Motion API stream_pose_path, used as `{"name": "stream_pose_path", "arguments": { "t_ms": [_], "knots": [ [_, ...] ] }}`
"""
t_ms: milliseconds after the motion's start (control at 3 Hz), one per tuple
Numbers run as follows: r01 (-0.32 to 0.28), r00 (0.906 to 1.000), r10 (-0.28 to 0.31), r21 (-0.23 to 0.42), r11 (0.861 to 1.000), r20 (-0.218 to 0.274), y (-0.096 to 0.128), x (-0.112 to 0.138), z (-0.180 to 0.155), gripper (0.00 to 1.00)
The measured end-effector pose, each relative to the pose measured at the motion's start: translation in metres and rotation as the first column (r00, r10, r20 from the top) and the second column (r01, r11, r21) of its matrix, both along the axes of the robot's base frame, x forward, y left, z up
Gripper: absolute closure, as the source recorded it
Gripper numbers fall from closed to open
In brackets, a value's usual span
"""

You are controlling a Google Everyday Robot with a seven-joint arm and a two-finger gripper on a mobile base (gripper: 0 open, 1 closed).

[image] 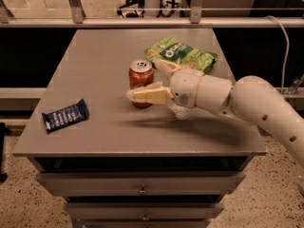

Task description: Place coke can upright

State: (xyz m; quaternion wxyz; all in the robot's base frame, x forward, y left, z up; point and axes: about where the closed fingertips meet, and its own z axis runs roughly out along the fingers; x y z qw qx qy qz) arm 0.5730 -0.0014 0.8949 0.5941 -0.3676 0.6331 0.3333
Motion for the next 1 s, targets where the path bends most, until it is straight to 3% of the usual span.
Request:
{"name": "stream_pose_path", "arguments": {
  "t_ms": [333, 667, 1000],
  "knots": [
    [-0.029, 0.9994, 0.028, -0.065, 0.997, -0.019, -0.037, -0.014, 0.007, 0.00],
    [0.022, 0.9994, -0.025, -0.142, 0.990, -0.023, -0.122, -0.022, 0.040, 0.00],
    [0.019, 0.9997, -0.021, -0.139, 0.990, -0.013, -0.128, -0.022, 0.049, 0.00]
  ]
}}
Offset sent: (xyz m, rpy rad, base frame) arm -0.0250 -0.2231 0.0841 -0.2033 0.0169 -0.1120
